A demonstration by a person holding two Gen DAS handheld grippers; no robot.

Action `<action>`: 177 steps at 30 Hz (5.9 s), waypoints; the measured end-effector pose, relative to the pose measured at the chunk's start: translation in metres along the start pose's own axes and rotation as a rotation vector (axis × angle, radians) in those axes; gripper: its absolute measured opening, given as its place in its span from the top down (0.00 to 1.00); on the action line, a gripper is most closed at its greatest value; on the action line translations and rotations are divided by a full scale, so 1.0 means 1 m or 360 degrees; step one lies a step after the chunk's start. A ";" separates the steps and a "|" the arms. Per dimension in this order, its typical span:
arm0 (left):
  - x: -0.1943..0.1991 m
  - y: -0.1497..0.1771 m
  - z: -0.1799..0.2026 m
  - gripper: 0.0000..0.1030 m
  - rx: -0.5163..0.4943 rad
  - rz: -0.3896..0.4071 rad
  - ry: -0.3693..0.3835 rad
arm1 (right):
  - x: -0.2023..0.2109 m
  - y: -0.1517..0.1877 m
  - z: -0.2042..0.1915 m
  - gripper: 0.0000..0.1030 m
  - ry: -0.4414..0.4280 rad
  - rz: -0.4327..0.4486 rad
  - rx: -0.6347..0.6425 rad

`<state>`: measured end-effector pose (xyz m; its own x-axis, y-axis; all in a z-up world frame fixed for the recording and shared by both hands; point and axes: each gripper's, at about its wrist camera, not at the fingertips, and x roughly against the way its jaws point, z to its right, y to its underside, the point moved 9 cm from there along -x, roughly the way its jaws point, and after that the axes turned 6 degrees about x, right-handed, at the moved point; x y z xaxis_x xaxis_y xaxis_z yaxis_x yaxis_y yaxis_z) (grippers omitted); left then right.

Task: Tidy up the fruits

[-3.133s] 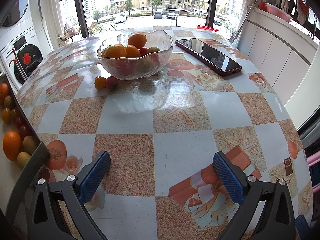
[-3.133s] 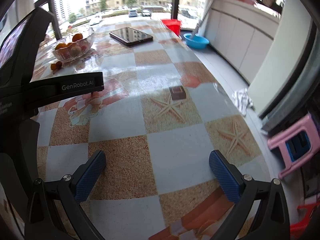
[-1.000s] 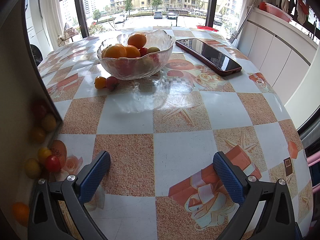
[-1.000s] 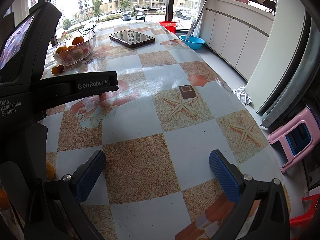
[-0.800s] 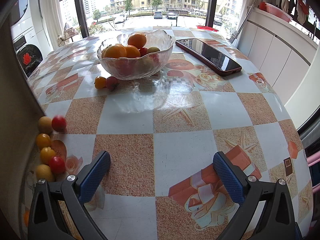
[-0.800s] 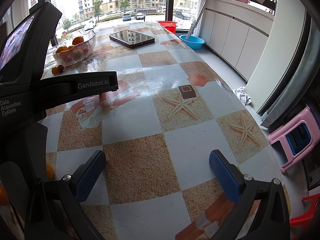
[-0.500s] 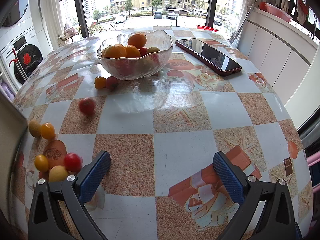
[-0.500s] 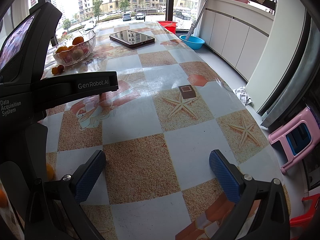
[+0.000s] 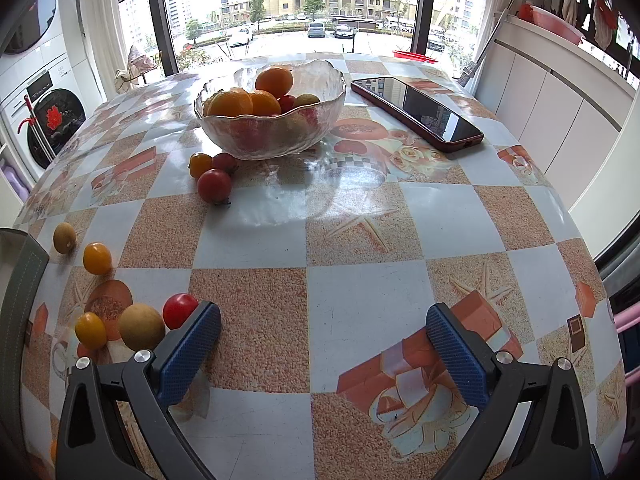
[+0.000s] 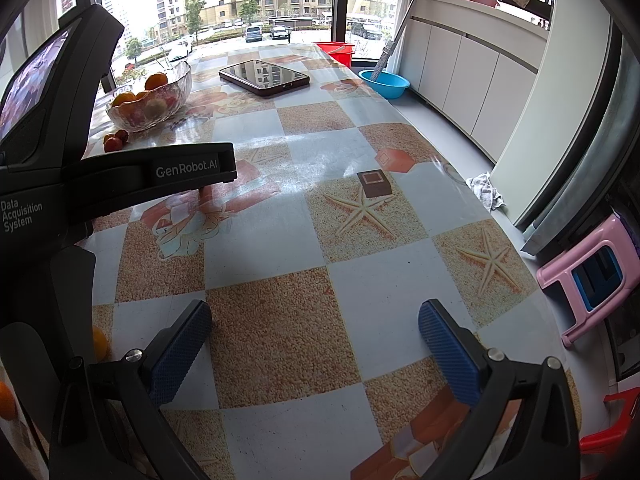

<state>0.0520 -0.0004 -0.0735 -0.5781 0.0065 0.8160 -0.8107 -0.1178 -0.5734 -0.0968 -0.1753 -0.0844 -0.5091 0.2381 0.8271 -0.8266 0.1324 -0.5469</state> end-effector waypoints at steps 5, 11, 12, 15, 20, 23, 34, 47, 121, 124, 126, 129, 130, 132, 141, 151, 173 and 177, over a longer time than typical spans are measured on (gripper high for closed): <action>0.000 0.000 0.000 0.00 0.0000 0.0000 0.0000 | 0.000 0.000 0.000 0.00 -0.0001 0.0000 0.0000; 0.000 0.000 0.000 0.00 0.0000 0.0000 0.0000 | 0.000 0.000 0.000 0.00 0.0000 0.0001 -0.0001; 0.000 0.000 0.000 0.00 0.0000 0.0000 0.0000 | 0.000 0.000 0.000 0.00 0.0000 0.0001 -0.0001; 0.000 0.000 0.000 0.00 0.0000 0.0000 0.0000 | 0.000 0.000 0.000 0.00 0.0000 0.0001 -0.0001; 0.000 0.000 0.000 0.00 0.0000 0.0000 0.0000 | 0.000 0.000 0.000 0.00 0.0000 0.0001 -0.0001; 0.000 0.000 0.000 0.00 0.0000 0.0000 0.0000 | 0.001 0.000 0.000 0.00 0.0000 0.0001 -0.0001; 0.000 0.000 0.000 0.00 0.0000 0.0000 0.0000 | 0.001 0.000 0.000 0.00 0.0000 0.0002 -0.0002; 0.000 0.000 0.000 0.00 0.0000 0.0000 0.0000 | 0.001 0.000 0.000 0.00 0.0000 0.0002 -0.0001; 0.000 0.000 0.000 0.00 0.0000 0.0000 0.0000 | 0.000 0.000 0.000 0.00 0.0001 0.0002 -0.0001; 0.000 0.000 0.000 0.00 0.0000 0.0000 0.0000 | 0.000 0.000 0.000 0.00 0.0000 0.0002 -0.0001; 0.000 0.000 0.000 0.00 0.0000 0.0000 0.0000 | 0.000 0.000 0.000 0.00 0.0000 0.0002 -0.0001; 0.000 0.000 0.000 0.00 0.0000 0.0000 0.0000 | 0.001 0.000 0.000 0.00 0.0000 0.0002 -0.0001; 0.000 0.000 0.000 0.00 0.0000 0.0000 0.0000 | 0.001 0.000 0.000 0.00 0.0000 0.0002 -0.0001; 0.000 0.000 0.000 0.00 0.0000 0.0000 0.0000 | 0.001 0.000 0.000 0.00 0.0000 0.0002 -0.0001; 0.000 0.000 0.000 0.00 0.0000 0.0000 0.0000 | 0.001 0.000 -0.001 0.00 -0.0017 -0.0017 0.0020; 0.000 0.000 0.000 0.00 0.0000 0.0000 0.0000 | 0.008 0.006 0.005 0.00 -0.0073 0.0005 0.0096; 0.102 0.088 -0.175 0.00 0.0018 0.0016 -0.0050 | 0.013 0.007 -0.014 0.00 -0.0194 -0.0038 0.0135; 0.081 0.092 -0.173 0.00 0.0003 -0.0053 -0.0063 | 0.021 -0.004 -0.055 0.00 -0.0305 0.0004 0.0291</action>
<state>-0.0854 0.1613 -0.0723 -0.5468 -0.0286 0.8368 -0.8292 -0.1201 -0.5460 -0.0912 -0.1174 -0.0721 -0.5327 0.0494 0.8449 -0.8462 -0.0483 -0.5307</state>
